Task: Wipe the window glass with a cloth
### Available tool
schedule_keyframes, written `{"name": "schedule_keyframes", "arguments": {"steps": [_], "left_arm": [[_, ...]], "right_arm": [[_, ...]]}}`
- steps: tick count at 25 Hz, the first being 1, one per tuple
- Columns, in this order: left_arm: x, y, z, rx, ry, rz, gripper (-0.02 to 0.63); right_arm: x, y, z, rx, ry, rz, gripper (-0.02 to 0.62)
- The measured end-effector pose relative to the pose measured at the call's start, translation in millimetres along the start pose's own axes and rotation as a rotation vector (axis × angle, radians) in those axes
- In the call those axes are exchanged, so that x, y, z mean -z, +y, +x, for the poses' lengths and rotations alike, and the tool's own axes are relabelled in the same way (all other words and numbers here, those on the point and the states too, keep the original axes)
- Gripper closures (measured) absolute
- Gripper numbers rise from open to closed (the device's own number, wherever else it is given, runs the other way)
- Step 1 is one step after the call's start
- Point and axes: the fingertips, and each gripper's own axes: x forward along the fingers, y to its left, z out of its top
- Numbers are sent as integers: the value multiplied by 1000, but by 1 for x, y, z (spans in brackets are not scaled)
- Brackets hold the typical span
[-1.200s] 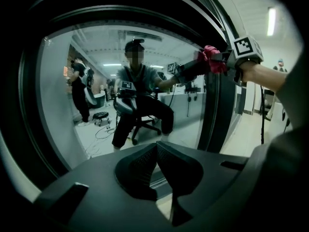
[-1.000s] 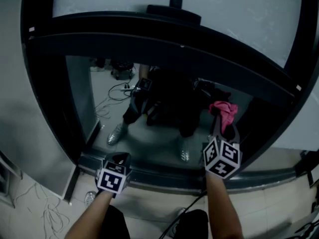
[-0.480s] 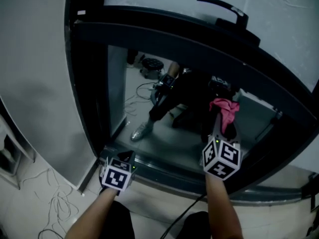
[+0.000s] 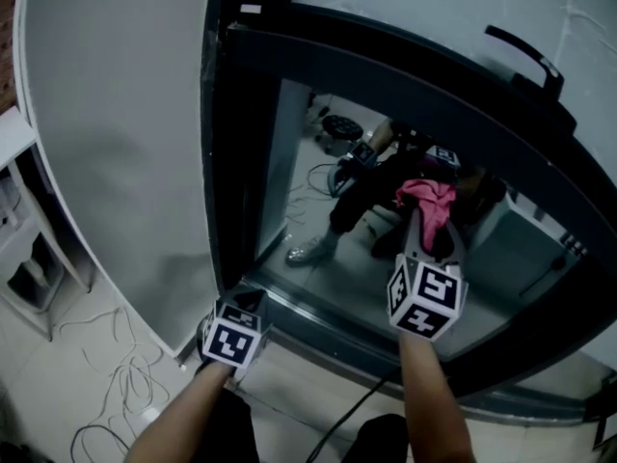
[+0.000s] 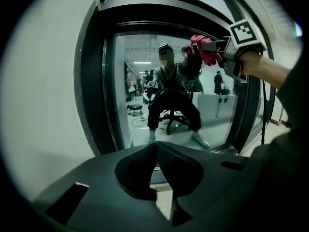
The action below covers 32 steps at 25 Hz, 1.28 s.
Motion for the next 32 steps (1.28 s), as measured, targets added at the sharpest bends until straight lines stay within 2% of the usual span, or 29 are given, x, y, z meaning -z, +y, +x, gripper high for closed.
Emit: {"name": "schedule_keyframes", "arguments": {"steps": [4, 9, 13, 20, 24, 32], "left_arm": [[8, 21, -8, -16, 1, -12, 601], [24, 47, -15, -43, 16, -38, 601], [24, 61, -21, -51, 1, -53, 601], [37, 75, -20, -49, 3, -85, 601], [47, 79, -13, -49, 31, -92, 601], [80, 75, 10, -30, 105, -104, 601]], "right_arm": [[-11, 30, 13, -26, -13, -8, 469], [-16, 92, 32, -134, -11, -97, 469], [-25, 125, 48, -165, -20, -129, 469], [-23, 171, 60, -259, -6, -278, 471], [-1, 195, 63, -369, 50, -373, 473], [75, 222, 53, -497, 157, -550, 476]]}}
